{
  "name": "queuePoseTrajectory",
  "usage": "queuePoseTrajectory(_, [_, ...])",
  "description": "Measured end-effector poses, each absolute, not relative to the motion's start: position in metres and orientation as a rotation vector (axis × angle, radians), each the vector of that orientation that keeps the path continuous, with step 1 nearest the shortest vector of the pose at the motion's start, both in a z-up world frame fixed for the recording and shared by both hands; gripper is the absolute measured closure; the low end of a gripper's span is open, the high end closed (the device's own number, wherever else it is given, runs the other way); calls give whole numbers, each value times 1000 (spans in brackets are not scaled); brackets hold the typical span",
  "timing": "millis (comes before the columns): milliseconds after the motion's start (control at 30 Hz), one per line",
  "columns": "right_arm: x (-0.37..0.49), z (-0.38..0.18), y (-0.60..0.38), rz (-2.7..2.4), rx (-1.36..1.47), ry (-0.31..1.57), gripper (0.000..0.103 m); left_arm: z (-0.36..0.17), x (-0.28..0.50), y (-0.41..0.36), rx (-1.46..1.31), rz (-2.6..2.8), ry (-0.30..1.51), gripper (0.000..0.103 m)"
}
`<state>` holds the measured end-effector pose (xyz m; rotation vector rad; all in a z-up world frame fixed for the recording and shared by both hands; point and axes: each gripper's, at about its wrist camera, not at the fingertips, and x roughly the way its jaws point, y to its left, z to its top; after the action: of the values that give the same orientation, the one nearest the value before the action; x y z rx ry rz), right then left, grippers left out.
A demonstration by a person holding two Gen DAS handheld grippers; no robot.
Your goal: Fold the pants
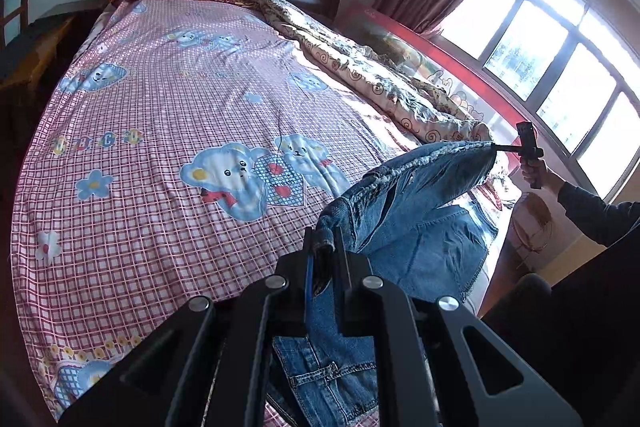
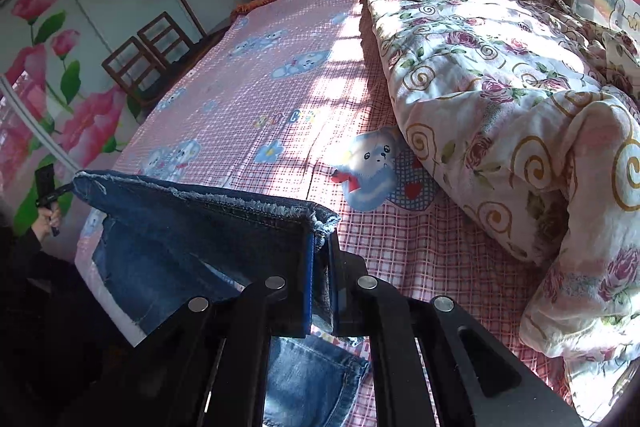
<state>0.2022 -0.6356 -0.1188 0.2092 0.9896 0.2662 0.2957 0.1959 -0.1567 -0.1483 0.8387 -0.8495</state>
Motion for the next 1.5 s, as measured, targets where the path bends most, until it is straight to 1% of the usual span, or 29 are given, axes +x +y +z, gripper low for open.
queuePoseTrajectory(200, [165,-136,-638,261,210,1032,98,-169,261,200,-174,-854,860,96])
queuePoseTrajectory(500, [177,-139,-642,251,195,1028,98,-163,258,195,-185,-847,861,96])
queuePoseTrajectory(600, [155,-157,-642,268,205,1033,98,-175,242,197,-192,-859,887,96])
queuePoseTrajectory(800, [96,-198,-635,301,214,1097,98,-218,206,197,-208,-852,982,96])
queuePoseTrajectory(1000, [62,-226,-620,276,161,1139,98,-249,182,194,-202,-823,1059,95])
queuePoseTrajectory(1167, [43,-234,-614,254,146,1120,98,-262,171,200,-191,-789,1102,93])
queuePoseTrajectory(1300, [30,-243,-599,242,83,1155,98,-268,167,208,-194,-767,1123,90])
queuePoseTrajectory(1500, [8,-244,-597,223,97,1178,98,-268,157,233,-223,-691,1109,90])
